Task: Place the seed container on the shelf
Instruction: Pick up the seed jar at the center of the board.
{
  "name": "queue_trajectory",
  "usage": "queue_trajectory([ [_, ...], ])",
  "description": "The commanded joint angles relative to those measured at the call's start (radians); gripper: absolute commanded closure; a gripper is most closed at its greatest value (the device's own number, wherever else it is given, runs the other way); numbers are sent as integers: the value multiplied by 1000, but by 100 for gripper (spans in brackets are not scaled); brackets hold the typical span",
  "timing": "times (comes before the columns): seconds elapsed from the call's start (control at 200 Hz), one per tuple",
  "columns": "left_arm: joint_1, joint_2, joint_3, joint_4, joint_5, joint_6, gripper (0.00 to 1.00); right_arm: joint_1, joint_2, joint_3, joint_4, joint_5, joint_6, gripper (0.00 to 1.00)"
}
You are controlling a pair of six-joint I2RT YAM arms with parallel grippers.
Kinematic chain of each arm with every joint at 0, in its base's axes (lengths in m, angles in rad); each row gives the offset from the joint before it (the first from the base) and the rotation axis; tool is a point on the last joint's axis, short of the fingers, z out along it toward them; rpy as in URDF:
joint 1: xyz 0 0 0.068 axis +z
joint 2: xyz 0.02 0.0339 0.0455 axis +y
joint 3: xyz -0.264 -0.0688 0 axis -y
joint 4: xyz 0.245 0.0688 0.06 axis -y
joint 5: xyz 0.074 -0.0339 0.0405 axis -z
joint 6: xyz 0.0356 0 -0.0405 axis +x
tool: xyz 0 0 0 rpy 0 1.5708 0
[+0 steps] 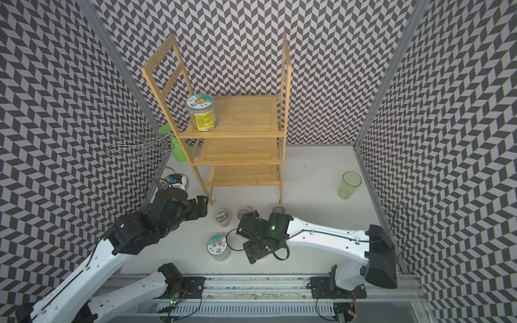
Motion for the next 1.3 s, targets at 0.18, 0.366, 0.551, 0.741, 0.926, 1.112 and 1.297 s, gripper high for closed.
queue_trajectory([
  [0.18,64,9,-13,17,55,56,7,-71,47,-24,91,2,-14,1],
  [0.366,123,21,-9,21,81,108,4,-83,107,-6,105,-22,-51,1],
  [0.551,160,17,-15,26,100,132,3,-85,146,-3,114,-42,-65,1],
  [0.741,181,15,-26,39,125,140,3,-93,175,-4,115,-44,-86,1],
  [0.926,194,23,-20,50,141,154,2,-108,187,-12,123,-47,-113,1],
  [1.112,205,25,-18,54,152,167,1,-111,198,-28,133,-68,-127,1],
  [1.297,212,26,-13,54,154,176,1,-109,194,-53,139,-85,-130,1],
])
